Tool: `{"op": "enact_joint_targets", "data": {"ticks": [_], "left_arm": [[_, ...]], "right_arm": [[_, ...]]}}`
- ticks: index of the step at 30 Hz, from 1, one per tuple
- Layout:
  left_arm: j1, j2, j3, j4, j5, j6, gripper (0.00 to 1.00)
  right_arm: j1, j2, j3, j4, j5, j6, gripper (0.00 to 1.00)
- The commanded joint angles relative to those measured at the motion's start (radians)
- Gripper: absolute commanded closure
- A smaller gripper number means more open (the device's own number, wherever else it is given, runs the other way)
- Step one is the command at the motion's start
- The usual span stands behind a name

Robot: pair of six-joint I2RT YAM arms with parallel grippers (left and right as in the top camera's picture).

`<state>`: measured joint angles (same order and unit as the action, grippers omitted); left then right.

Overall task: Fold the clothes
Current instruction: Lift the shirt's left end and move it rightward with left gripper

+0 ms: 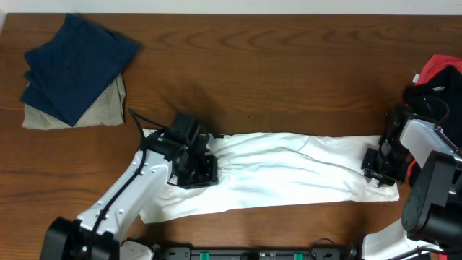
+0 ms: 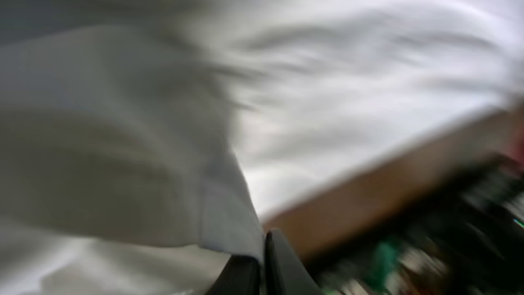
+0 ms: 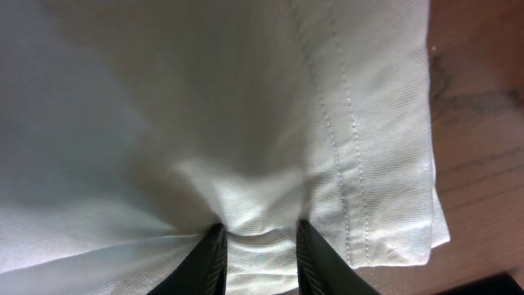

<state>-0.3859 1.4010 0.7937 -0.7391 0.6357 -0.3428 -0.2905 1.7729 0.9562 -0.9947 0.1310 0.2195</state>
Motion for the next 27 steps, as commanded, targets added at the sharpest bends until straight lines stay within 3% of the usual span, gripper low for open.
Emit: {"op": "enact_joint_targets", "data": {"ticks": [1,8,16,20,27], "left_arm": [[-0.040,-0.051,0.023,-0.008,0.222,-0.049,0.94],[-0.157,-0.062,0.023,-0.010,0.240,-0.227,0.94],[-0.275,-0.062,0.023,-0.013,0.224,-0.351,0.94],[-0.268,-0.062,0.023,-0.010,0.028,-0.351,0.94],[-0.122,-0.062,0.023,0.053,-0.390,-0.309,0.94]], "right_arm": [[0.002,0.003,-0.017,0.008,-0.001,0.012,0.73],[0.002,0.003,-0.017,0.008,-0.001,0.012,0.73],[0.002,0.003,-0.017,0.008,-0.001,0.011,0.73],[0.002,0.003,-0.017,0.008,-0.001,0.012,0.73],[0.002,0.003,-0.017,0.008,-0.001,0.012,0.73]]}}
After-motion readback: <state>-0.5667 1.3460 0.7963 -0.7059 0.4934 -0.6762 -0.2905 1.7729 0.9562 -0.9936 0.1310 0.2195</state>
